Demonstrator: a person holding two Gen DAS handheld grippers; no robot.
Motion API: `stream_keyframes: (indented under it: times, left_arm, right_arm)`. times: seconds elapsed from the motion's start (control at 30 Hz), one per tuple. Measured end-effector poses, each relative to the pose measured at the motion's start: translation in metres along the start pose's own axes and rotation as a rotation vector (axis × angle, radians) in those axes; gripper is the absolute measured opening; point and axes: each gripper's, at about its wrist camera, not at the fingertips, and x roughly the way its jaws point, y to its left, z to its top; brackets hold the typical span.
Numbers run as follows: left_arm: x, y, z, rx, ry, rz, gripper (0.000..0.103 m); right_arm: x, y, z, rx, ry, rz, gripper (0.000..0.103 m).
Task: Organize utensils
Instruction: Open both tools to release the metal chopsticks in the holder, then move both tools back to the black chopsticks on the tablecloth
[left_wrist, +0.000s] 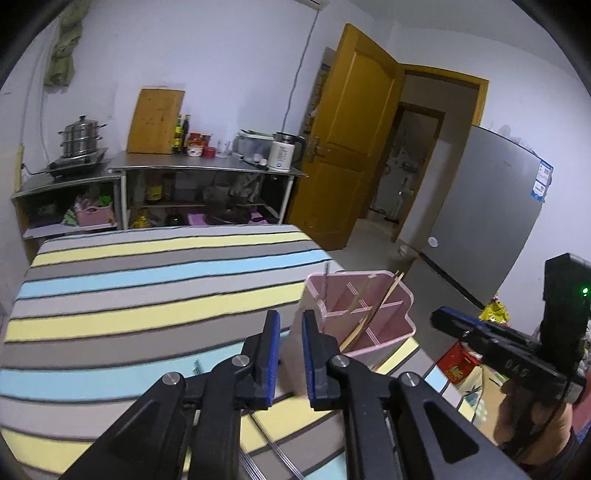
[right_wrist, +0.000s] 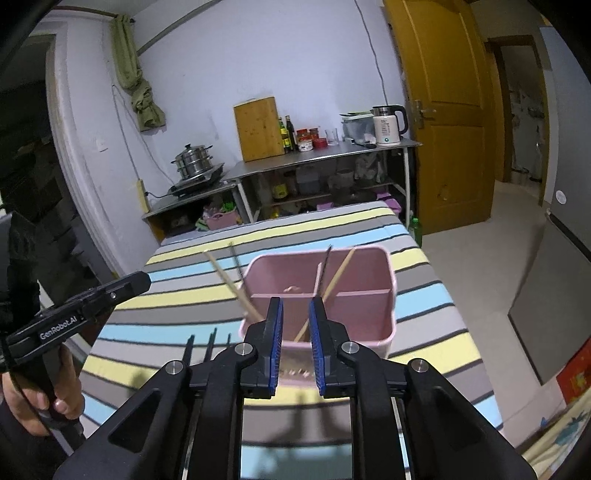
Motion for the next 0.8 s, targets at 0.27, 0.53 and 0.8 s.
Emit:
stream_keyframes:
  times: [0.27,0.53,0.8]
  left_arm:
    - [-0.028,0.031,-0.052,-0.056,0.024,0.081,0.011]
    - [-0.024,0.060,-0.096,-0.122,0.095,0.125,0.022]
    - [0.006,0.076,-0.127,-0.175,0.185,0.172,0.023]
  right_arm:
    - [-0.005,0.023,-0.030,-0.040,0.032,0.055,0.015]
    - [0.009,0.043,-0.059,-0.065,0.094,0.098,0.015]
    - [0.031,0.050,-0.081,-0.078,0.162,0.114,0.015]
